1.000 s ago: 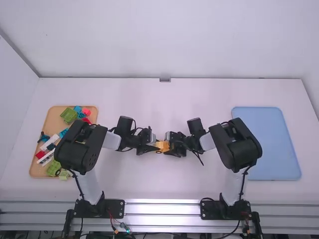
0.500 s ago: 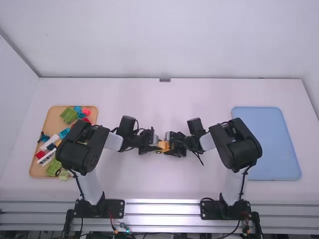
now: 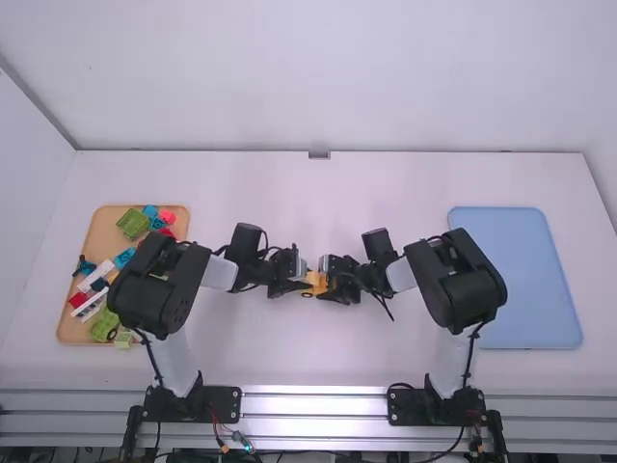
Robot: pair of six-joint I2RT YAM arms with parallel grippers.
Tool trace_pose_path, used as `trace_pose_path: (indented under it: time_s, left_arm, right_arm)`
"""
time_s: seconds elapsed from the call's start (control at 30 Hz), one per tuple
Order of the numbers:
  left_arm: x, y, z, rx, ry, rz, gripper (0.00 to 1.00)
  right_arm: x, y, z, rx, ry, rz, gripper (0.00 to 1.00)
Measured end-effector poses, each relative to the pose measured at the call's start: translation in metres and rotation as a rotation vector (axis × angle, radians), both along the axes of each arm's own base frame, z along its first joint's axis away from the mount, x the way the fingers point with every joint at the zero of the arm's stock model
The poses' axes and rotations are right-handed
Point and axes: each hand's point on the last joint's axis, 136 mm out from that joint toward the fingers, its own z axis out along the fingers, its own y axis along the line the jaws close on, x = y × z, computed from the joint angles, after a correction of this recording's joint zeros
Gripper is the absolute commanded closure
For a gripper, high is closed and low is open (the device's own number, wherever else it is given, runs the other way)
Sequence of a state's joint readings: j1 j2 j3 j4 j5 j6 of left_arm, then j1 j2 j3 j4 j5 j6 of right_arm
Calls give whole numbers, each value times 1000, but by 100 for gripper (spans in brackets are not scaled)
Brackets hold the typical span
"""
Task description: Assemble lego blocks to make yellow taxi
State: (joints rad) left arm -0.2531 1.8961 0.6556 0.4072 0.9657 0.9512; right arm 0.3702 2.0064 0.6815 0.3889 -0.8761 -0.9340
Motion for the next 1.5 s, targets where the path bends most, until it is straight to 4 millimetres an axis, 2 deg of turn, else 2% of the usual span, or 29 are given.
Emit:
trace_pose_path:
  time_s: [0.17, 0.37, 0.73, 1.5]
  left_arm:
    - [6, 9, 0, -2, 6, 29, 98]
    - [3, 19, 2, -34, 45, 31, 98]
    - [-6, 8, 3, -39, 29, -19, 98]
    - [-1, 8, 1, -15, 9, -4, 97]
  right_arm:
    - [0, 0, 0, 0, 0, 0, 56]
    - [0, 0, 0, 0, 0, 0, 57]
    - [0, 0, 0, 0, 0, 0, 56]
    - [0, 0, 0, 0, 0, 0, 56]
